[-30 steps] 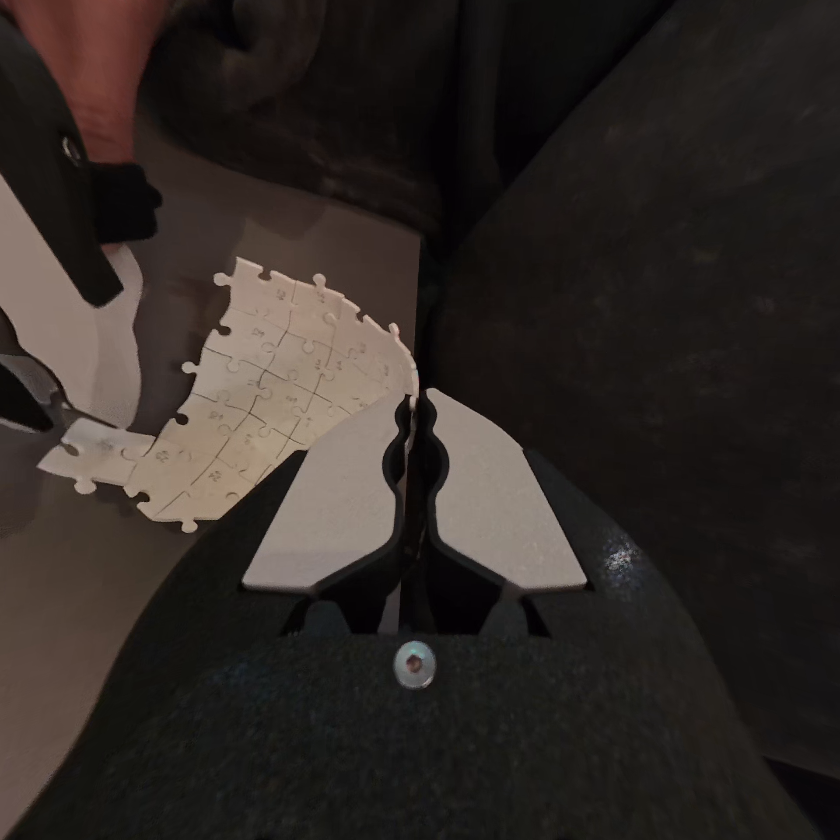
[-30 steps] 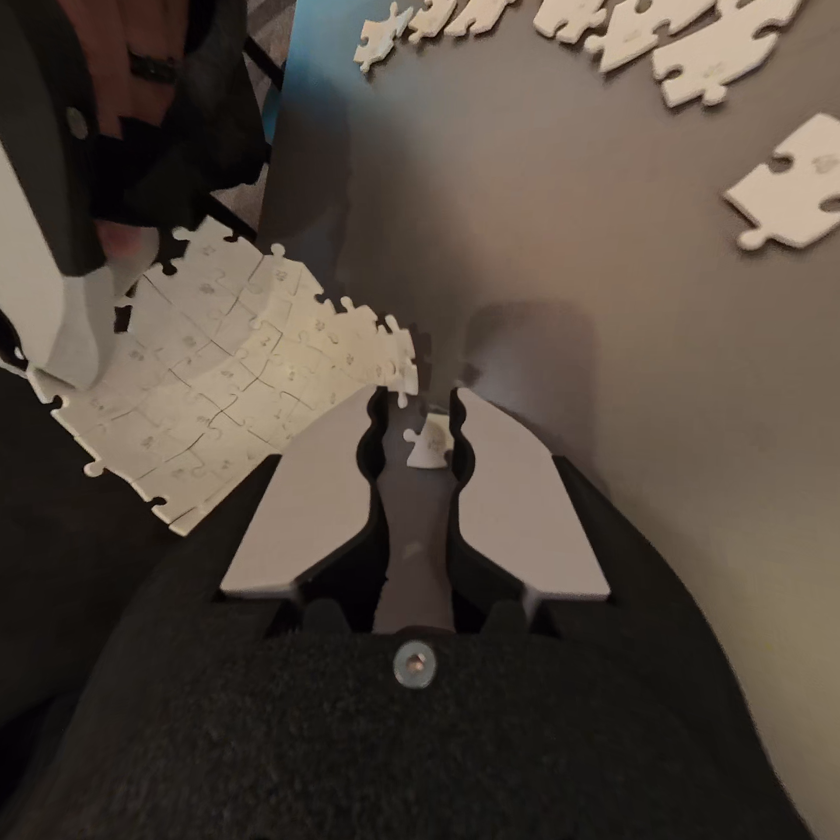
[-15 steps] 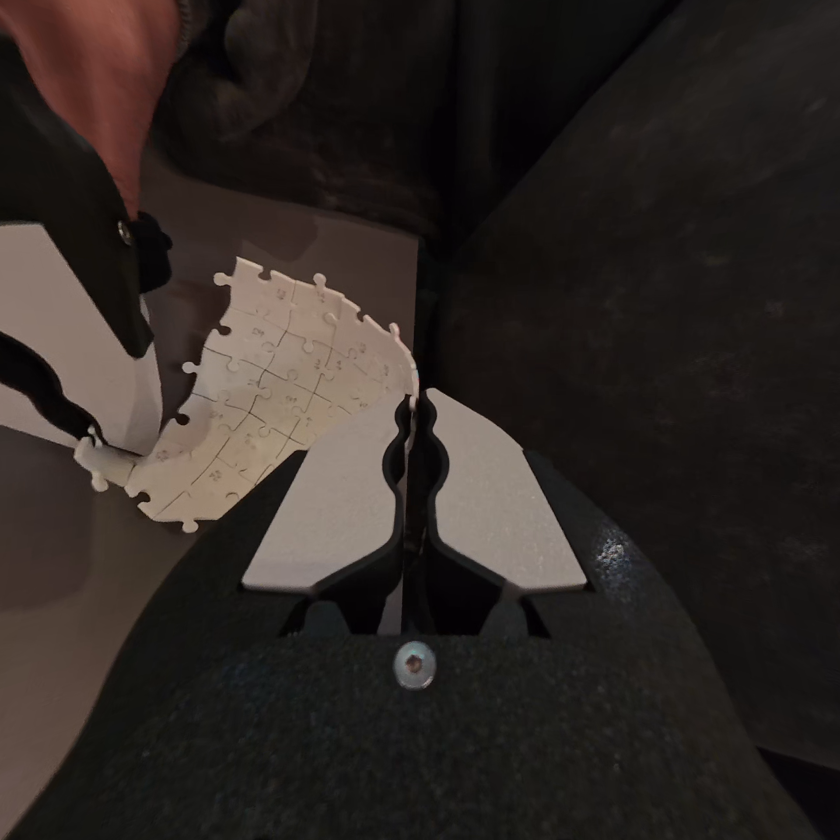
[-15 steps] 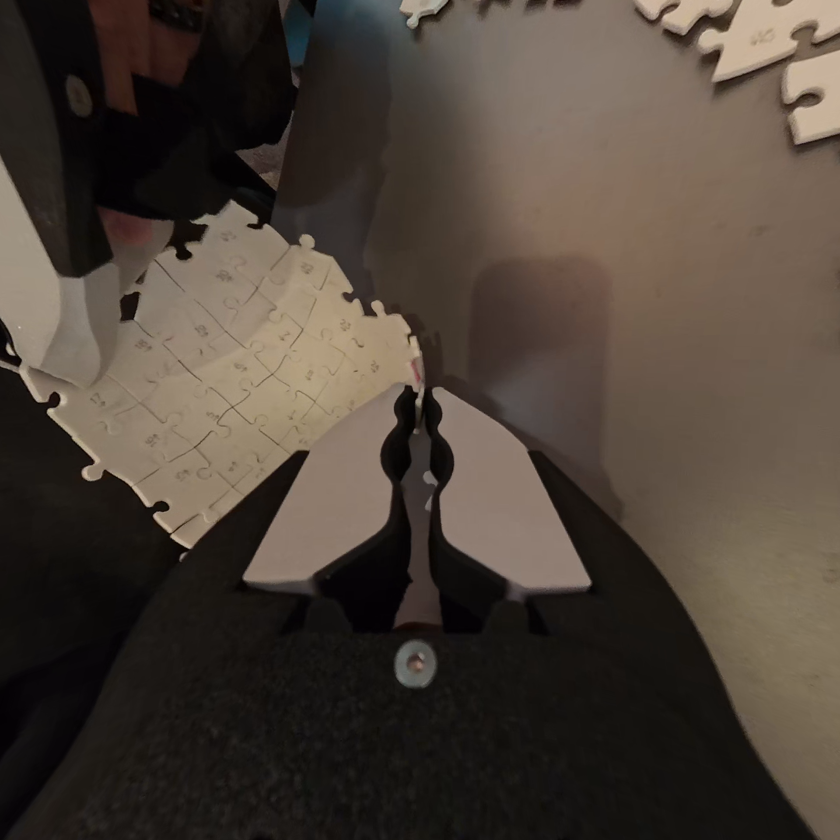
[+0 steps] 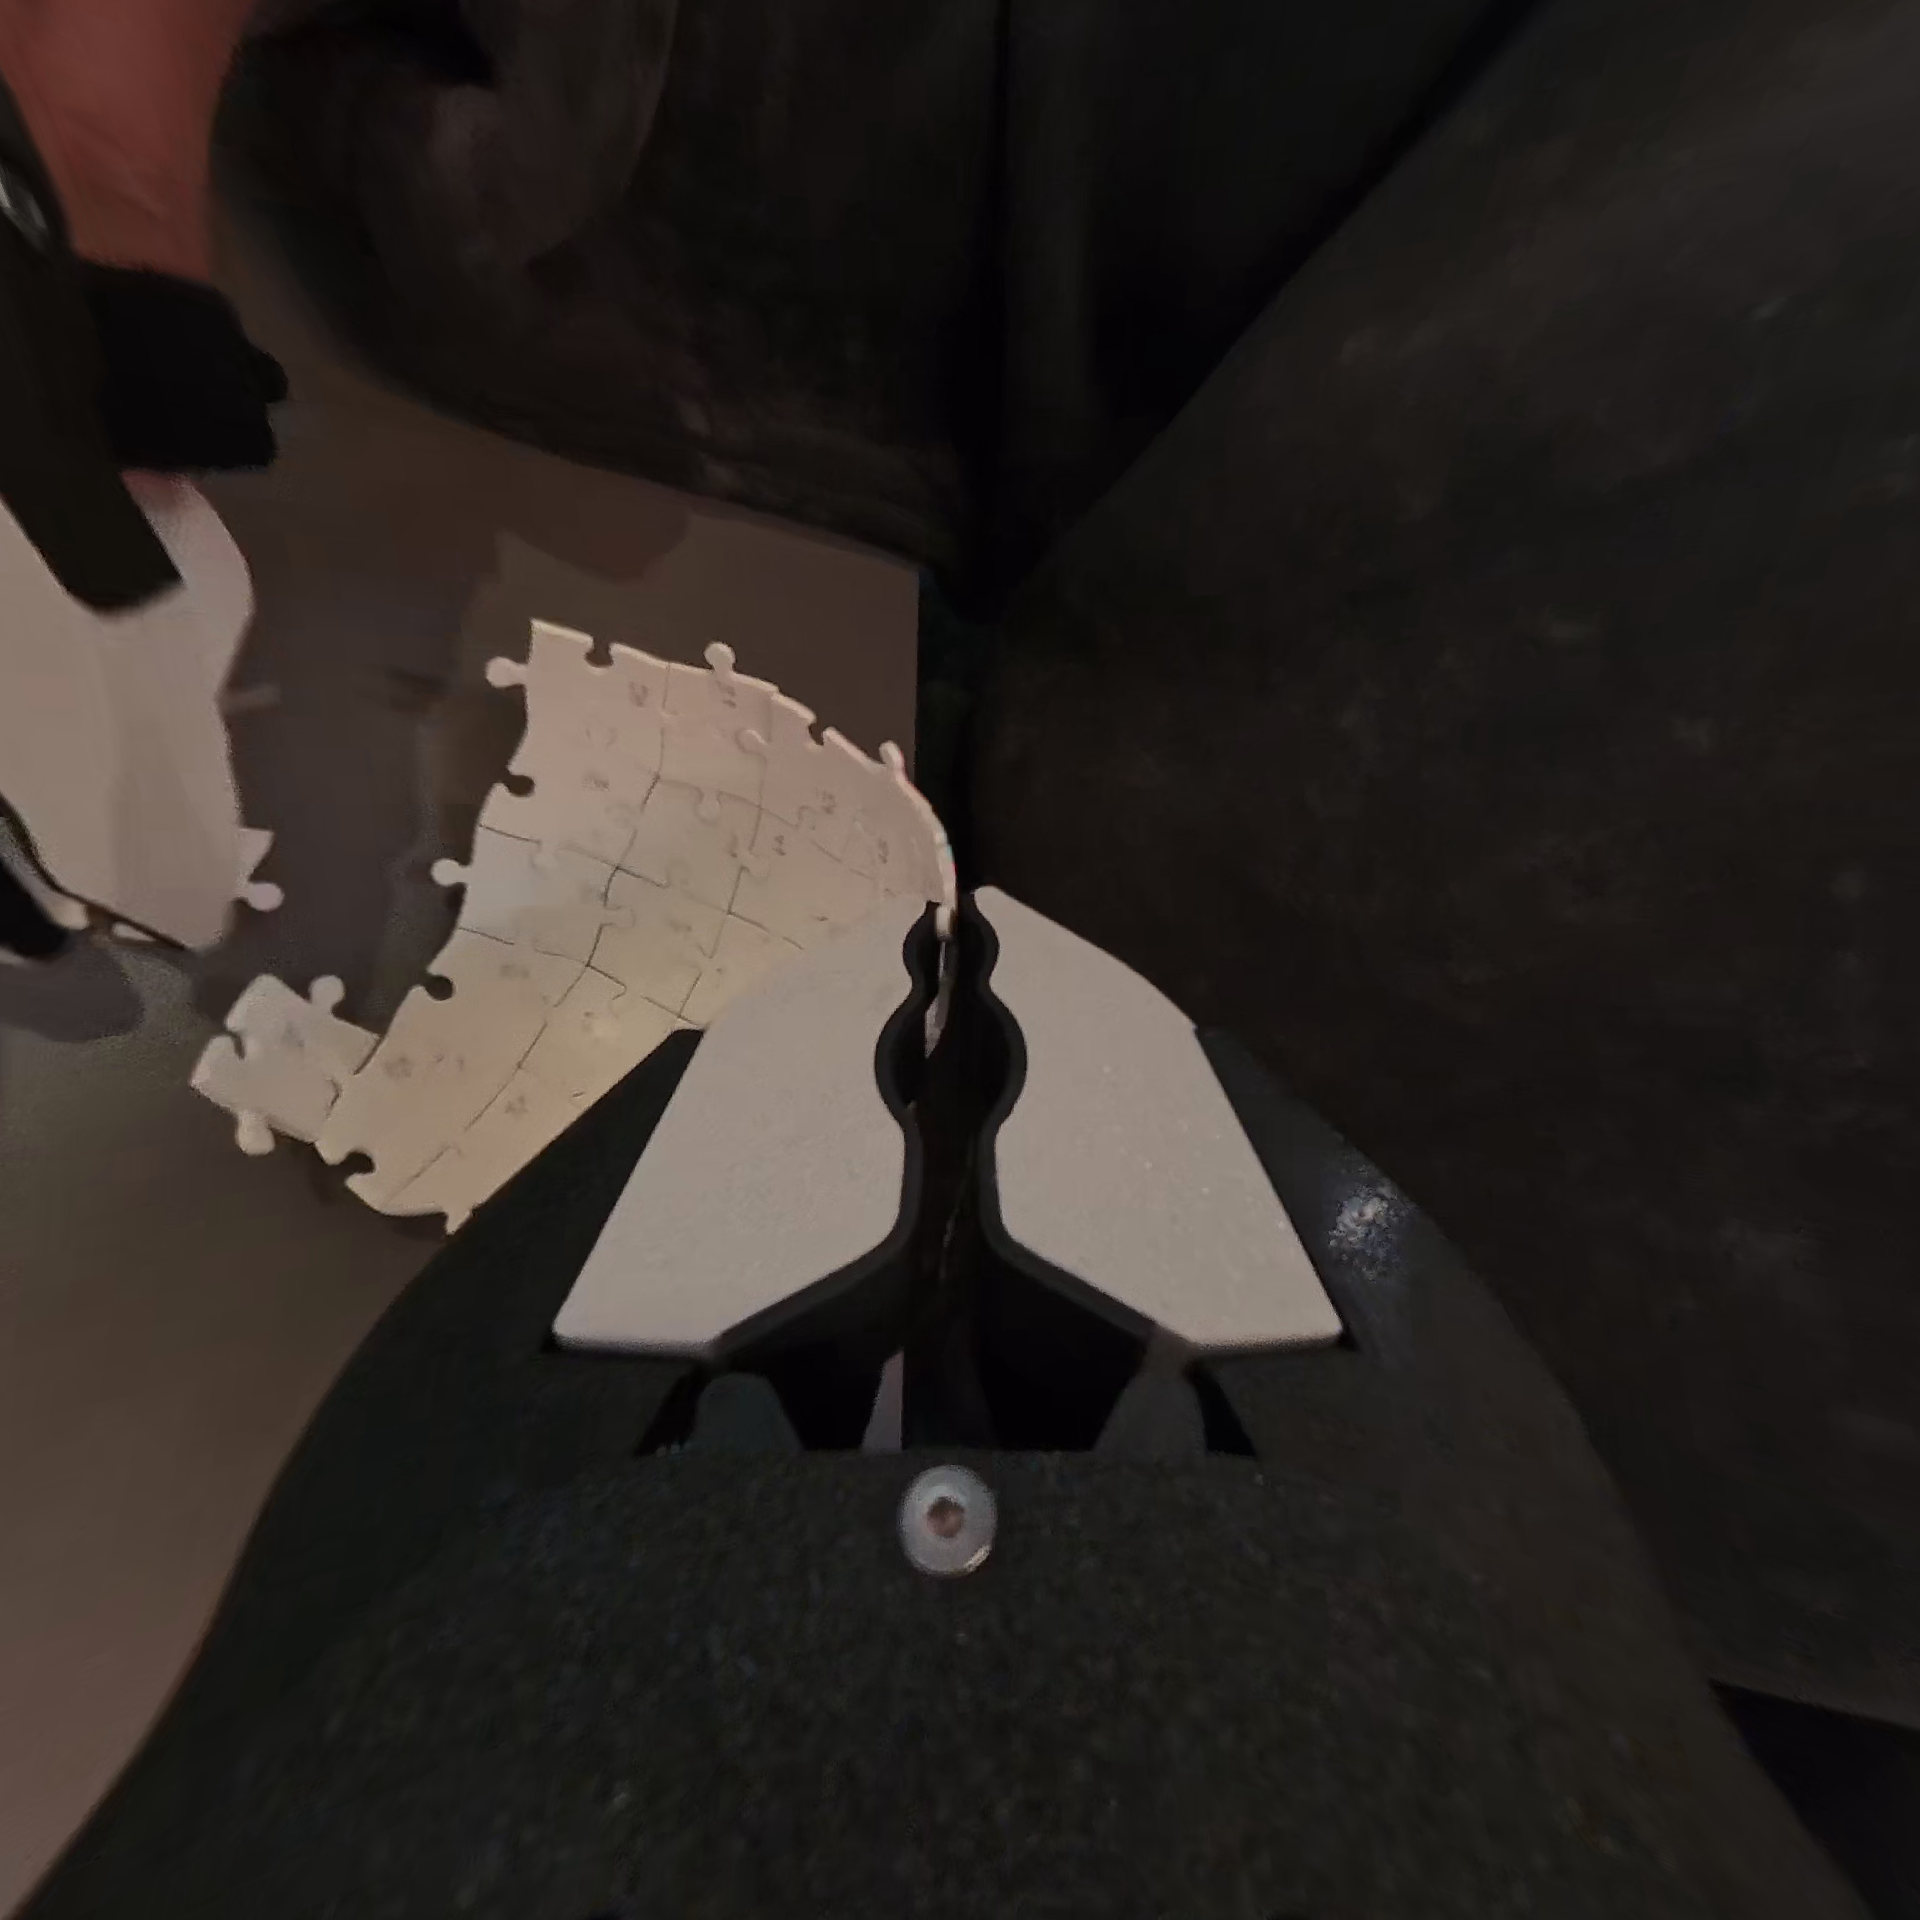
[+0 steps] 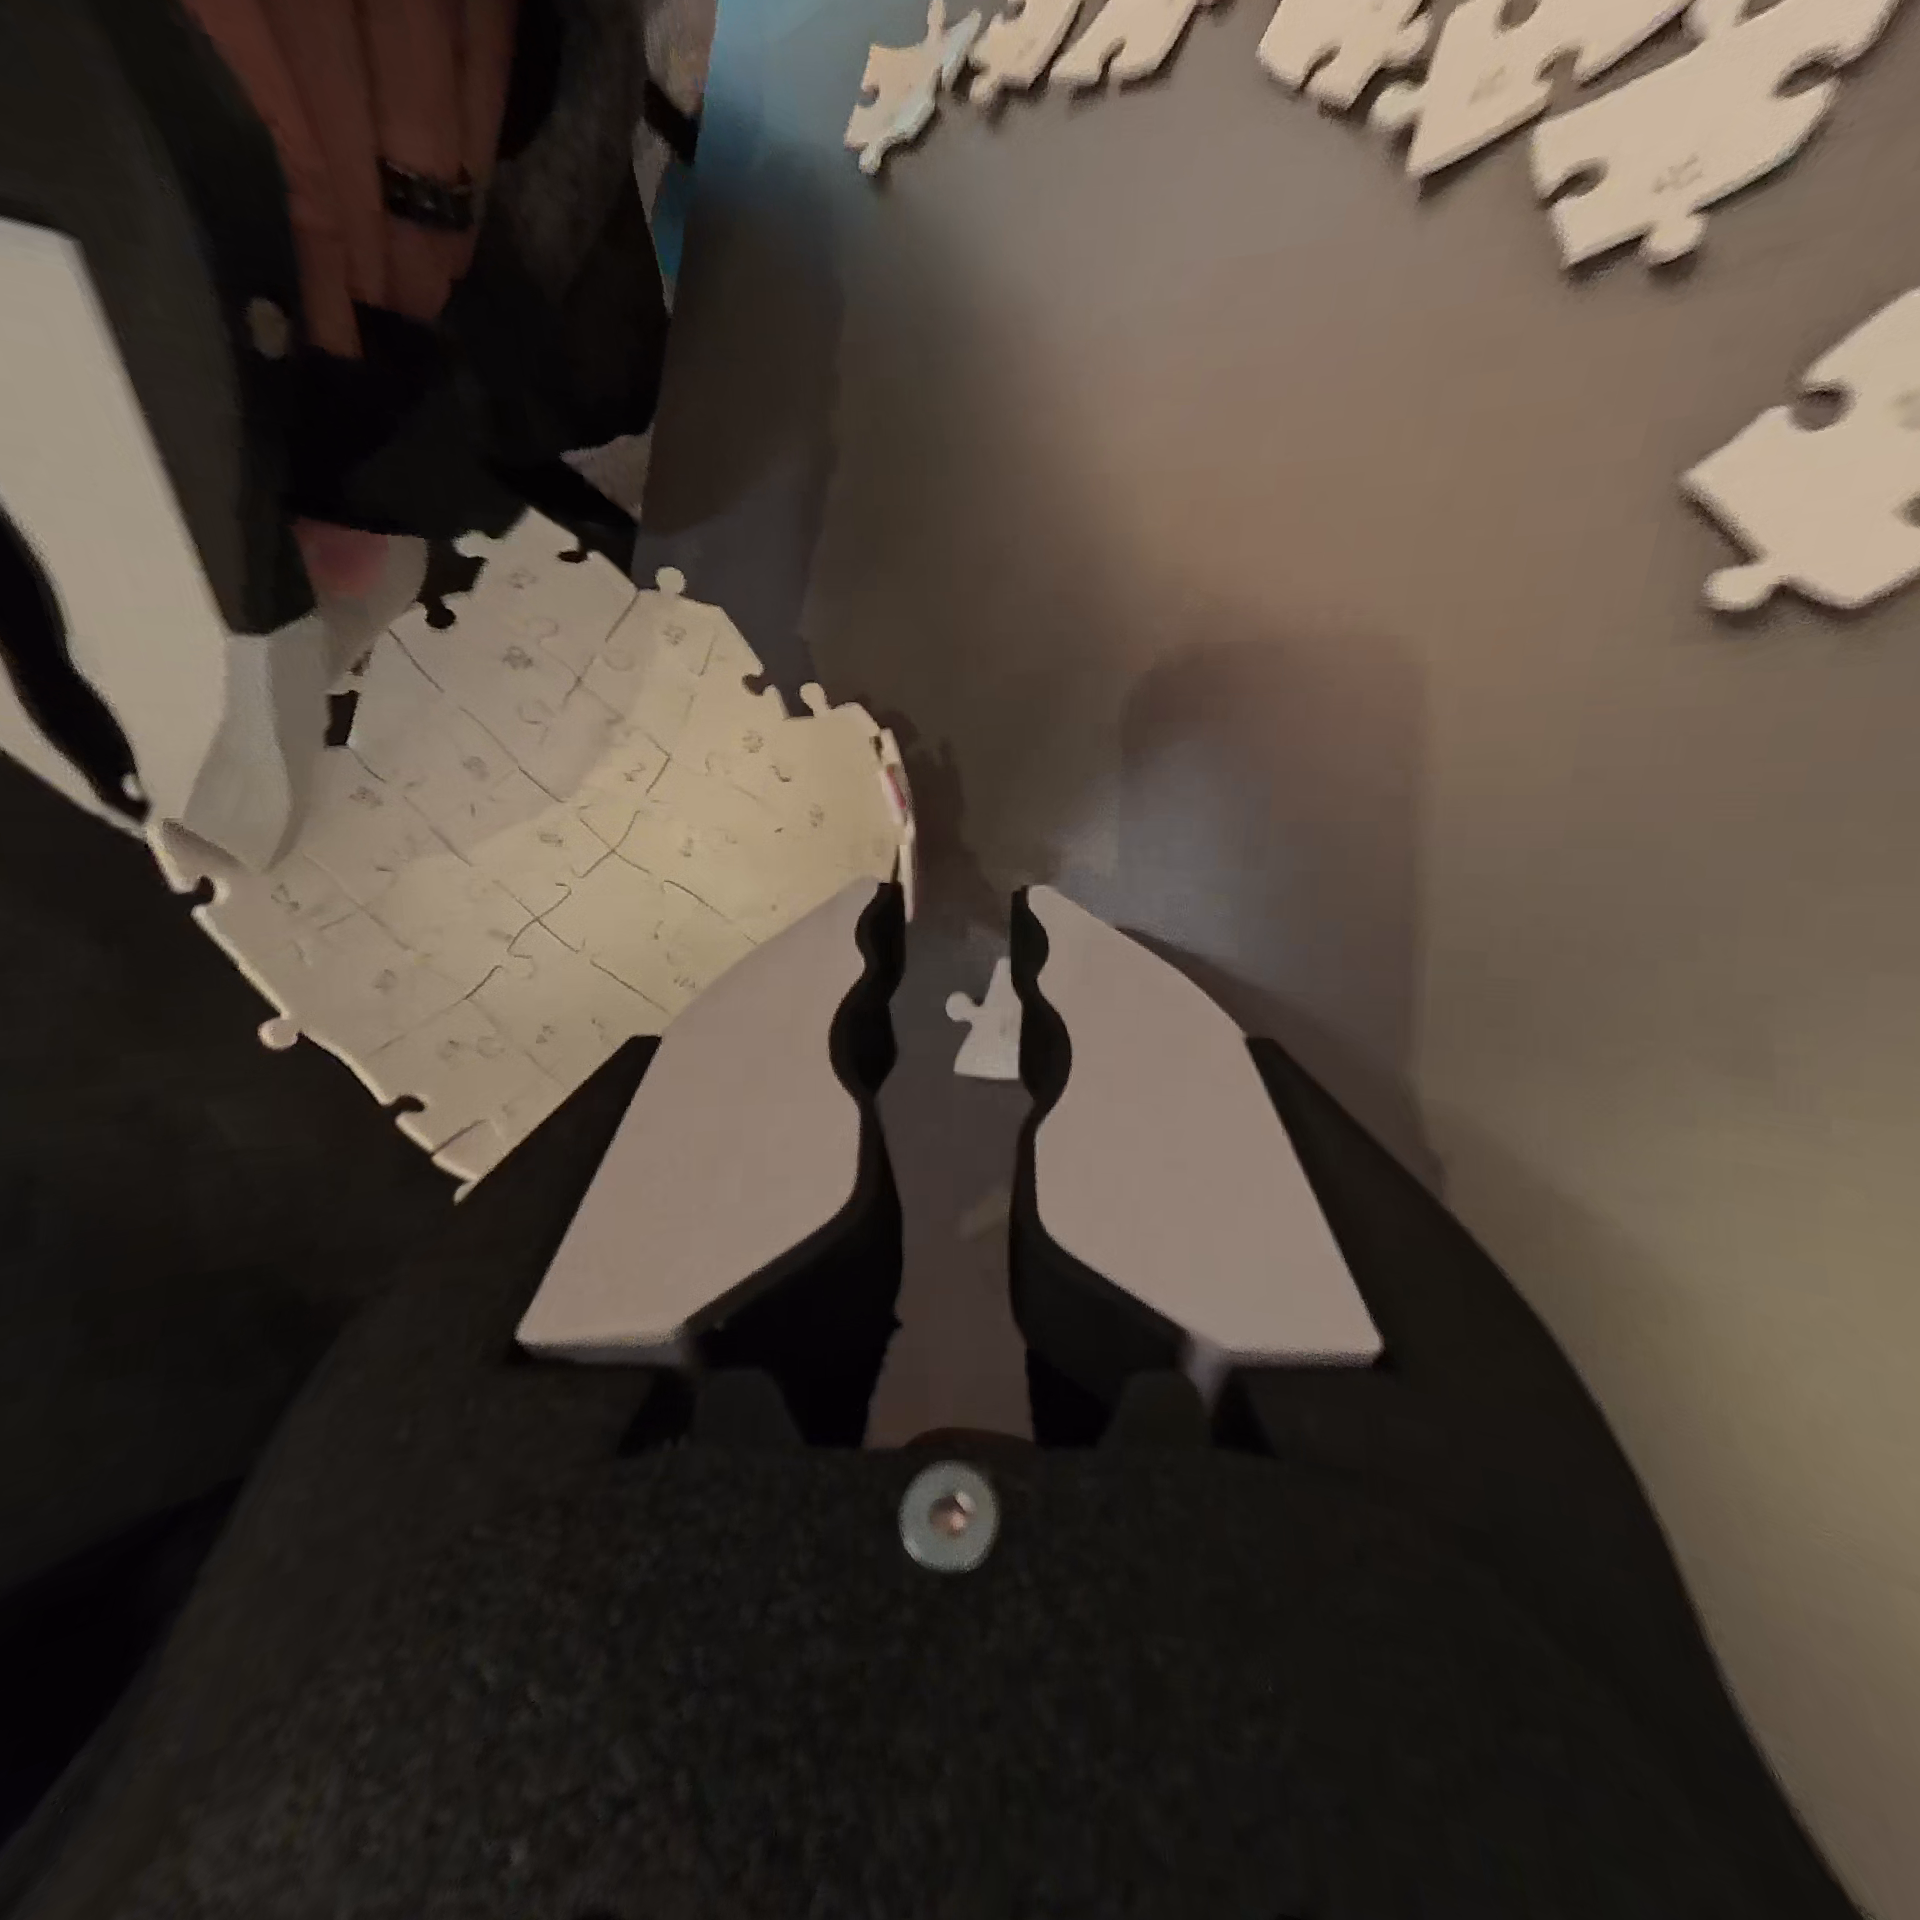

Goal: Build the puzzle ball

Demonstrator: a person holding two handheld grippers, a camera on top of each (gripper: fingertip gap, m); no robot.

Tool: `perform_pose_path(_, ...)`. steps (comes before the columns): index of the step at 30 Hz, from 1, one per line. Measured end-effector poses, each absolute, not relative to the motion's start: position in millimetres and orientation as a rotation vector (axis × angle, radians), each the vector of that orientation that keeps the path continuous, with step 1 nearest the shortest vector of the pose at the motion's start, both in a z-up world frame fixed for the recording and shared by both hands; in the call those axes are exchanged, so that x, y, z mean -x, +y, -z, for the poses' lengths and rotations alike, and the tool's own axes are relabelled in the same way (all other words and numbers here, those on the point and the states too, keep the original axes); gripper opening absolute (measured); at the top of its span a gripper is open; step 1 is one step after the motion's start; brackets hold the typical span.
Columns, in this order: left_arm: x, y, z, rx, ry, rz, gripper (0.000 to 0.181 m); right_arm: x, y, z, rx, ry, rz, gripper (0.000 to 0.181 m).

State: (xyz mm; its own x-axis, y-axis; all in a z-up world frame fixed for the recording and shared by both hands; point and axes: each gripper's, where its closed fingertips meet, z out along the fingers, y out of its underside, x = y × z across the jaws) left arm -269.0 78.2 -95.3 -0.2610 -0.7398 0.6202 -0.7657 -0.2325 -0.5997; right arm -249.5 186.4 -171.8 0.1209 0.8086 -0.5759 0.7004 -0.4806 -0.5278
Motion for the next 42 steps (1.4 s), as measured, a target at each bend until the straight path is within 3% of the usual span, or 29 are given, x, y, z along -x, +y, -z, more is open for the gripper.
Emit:
perform_pose_path(6,268,88,81,-1.814,-1.745,-1.665,0.003,217,200,143,2.147,-1.283,-1.224,0.013)
perform_pose_path(14,265,100,70,-1.735,-1.515,-1.784,0.003,194,193,171,2.144,-1.305,-0.873,0.017)
perform_pose_path(17,265,101,71,-1.746,-1.505,-1.764,0.003,215,187,167,2.074,-1.383,-1.017,0.018)
perform_pose_path(20,265,101,70,-1.738,-1.507,-1.761,0.003,238,170,149,1.971,-1.507,-1.288,0.000)
perform_pose_path(22,264,103,70,-1.739,-1.494,-1.761,0.003,251,160,144,1.918,-1.607,-1.385,0.000)
perform_pose_path(33,255,115,74,-1.701,-1.337,-1.767,0.003,264,163,191,2.096,-1.876,-1.219,0.000)
perform_pose_path(42,247,117,73,-1.701,-1.320,-1.734,0.002,261,160,192,2.066,-1.912,-1.196,0.000)
